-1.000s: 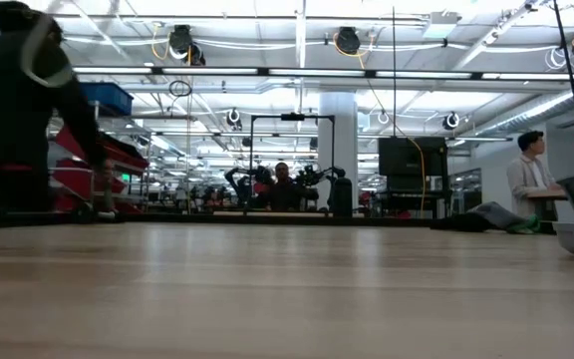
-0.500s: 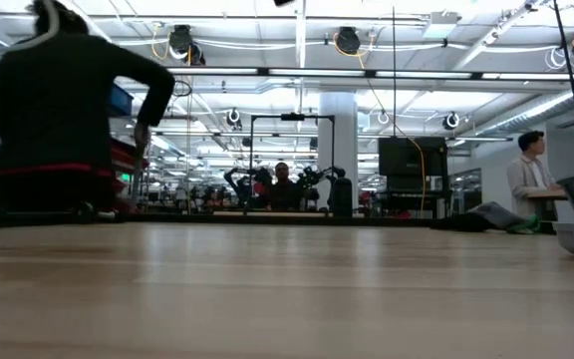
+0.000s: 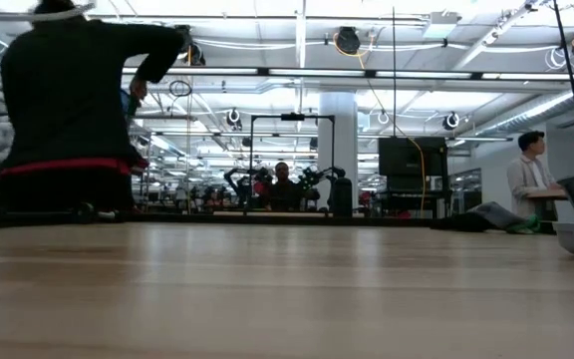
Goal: Coil cords
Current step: Coil the white cable wire onto the spool
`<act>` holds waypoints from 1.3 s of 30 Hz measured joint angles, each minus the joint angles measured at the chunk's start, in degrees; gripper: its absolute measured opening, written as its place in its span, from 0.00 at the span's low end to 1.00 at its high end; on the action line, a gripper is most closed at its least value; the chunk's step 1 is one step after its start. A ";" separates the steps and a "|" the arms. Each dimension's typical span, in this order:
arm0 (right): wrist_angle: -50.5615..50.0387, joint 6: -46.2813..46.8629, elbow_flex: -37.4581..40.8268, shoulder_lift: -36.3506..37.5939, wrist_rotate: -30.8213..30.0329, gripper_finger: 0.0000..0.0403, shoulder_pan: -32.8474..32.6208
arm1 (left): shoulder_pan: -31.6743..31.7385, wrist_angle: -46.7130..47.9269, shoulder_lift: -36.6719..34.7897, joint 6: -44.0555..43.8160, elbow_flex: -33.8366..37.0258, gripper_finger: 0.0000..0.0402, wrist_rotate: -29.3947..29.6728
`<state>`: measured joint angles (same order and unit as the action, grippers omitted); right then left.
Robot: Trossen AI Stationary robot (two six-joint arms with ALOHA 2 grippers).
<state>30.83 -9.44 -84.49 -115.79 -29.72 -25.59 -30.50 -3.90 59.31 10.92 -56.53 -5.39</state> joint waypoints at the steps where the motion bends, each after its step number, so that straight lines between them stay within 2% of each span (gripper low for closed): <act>1: 0.63 -0.27 0.00 -0.10 0.30 0.37 0.24 | 0.00 0.00 0.00 0.00 0.00 0.00 0.00; 5: 1.70 0.79 0.00 -0.17 6.62 0.35 1.49 | 0.00 0.02 0.04 0.17 0.00 0.00 -0.02; 9: 2.92 1.18 0.00 -0.17 9.33 0.34 1.69 | 0.00 0.04 0.04 0.13 0.00 0.00 -0.04; 30: 4.56 1.01 0.00 -0.37 10.15 0.32 3.13 | -0.01 0.07 0.04 0.15 0.00 0.00 -0.11; 39: 4.54 1.05 0.00 -0.37 10.30 0.35 3.26 | -0.02 0.02 0.57 0.38 0.02 0.00 -0.13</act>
<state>35.38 -8.38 -84.49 -116.16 -19.42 -22.33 -30.52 -3.88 59.88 11.29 -56.51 -5.52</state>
